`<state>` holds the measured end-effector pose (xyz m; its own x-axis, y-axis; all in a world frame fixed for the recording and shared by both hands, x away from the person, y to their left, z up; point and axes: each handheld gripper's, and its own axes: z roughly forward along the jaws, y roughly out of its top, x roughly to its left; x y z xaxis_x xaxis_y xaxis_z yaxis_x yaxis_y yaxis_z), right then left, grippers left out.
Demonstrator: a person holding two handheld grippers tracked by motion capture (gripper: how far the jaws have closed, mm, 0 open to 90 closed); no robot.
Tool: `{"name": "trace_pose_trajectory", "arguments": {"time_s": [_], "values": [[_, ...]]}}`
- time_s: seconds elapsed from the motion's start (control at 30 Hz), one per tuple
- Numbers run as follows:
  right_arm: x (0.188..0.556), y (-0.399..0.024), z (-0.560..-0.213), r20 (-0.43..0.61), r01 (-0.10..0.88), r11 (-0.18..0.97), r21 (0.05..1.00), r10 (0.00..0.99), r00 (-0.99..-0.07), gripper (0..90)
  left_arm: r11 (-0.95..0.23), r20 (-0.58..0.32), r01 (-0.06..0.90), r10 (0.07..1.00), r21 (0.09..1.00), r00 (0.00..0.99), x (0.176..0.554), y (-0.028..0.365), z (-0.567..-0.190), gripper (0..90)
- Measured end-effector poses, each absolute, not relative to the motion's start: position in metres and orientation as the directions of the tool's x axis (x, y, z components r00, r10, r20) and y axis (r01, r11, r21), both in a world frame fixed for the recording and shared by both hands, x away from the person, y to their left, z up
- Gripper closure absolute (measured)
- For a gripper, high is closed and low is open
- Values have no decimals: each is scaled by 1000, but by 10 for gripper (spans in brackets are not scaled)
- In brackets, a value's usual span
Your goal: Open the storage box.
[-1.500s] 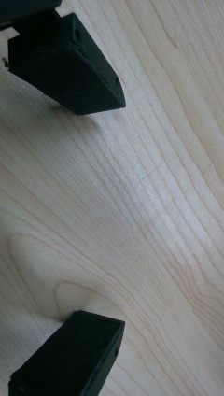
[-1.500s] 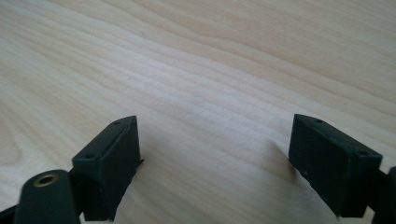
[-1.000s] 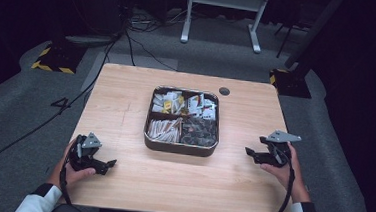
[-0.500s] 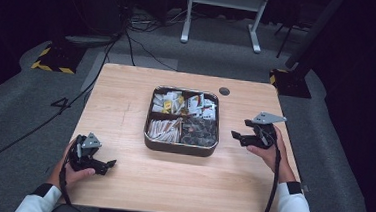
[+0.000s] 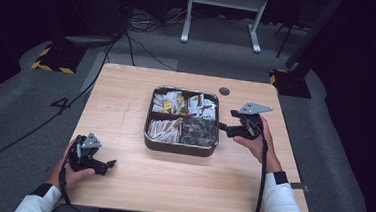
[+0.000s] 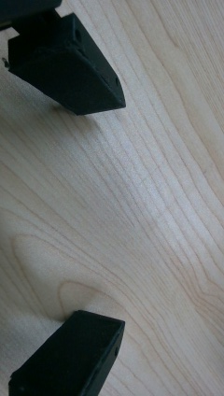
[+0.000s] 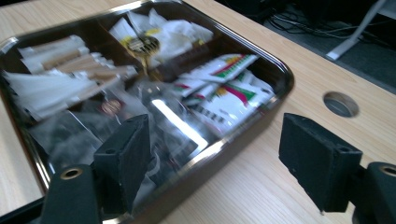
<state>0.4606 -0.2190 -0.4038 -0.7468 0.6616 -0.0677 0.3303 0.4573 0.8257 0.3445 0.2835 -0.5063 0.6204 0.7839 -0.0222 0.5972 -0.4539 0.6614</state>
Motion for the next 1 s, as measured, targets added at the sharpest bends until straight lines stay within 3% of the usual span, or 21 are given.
{"name": "trace_pose_trajectory", "arguments": {"time_s": [0.5, 1.0], "values": [[472, -154, -416, -65, 309, 512, 801, 588, -806, 283, -458, -19, 594, 782, 662, 623, 345, 284, -506, 1], [489, -129, -430, -43, 317, 531, 786, 558, -829, 304, -451, -23, 599, 786, 662, 618, 345, 283, -506, 1]]}}
